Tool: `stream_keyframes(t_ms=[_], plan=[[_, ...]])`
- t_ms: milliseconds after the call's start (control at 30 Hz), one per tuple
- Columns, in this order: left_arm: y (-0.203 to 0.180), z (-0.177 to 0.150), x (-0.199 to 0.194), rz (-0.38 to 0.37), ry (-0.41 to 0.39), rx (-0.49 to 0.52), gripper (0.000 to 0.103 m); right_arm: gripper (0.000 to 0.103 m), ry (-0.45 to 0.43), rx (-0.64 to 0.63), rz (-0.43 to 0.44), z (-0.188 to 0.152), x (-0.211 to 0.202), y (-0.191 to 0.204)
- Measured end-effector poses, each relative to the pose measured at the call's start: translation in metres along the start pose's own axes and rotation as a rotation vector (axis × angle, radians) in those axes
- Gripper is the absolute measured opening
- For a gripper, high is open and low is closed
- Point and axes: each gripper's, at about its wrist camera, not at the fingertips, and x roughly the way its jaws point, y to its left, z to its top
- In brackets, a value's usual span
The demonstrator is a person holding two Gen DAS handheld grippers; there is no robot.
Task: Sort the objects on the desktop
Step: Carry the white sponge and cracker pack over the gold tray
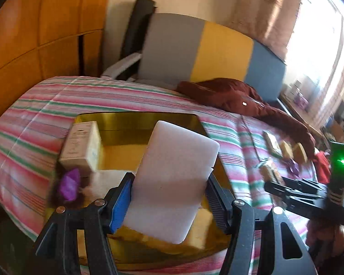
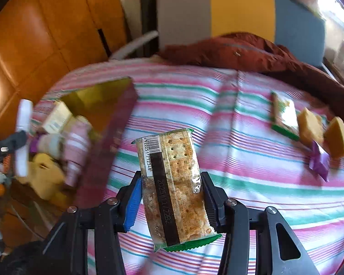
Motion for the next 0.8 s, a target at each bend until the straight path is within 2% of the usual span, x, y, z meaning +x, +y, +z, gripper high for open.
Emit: stream_keyframes(t_ms=[200, 433, 633, 800], plan=[[0.032, 0.001, 0.003, 0.031, 0.002, -0.065, 0.062, 0.049, -0.037, -0.022, 0.109, 0.011, -0.017, 0.042], [0.051, 0.010, 0.012, 0.040, -0.002, -0.109, 0.063, 0.049, -0.025, -0.055, 0.197, 0.029, 0.002, 0.097], [0.053, 0.018, 0.028, 0.026, 0.019, -0.116, 0.063, 0.050, 0.008, -0.073, 0.209, 0.036, 0.028, 0.132], [0.054, 0.018, 0.039, 0.024, 0.033, -0.123, 0.065, 0.052, 0.030, -0.061, 0.195, 0.038, 0.045, 0.140]])
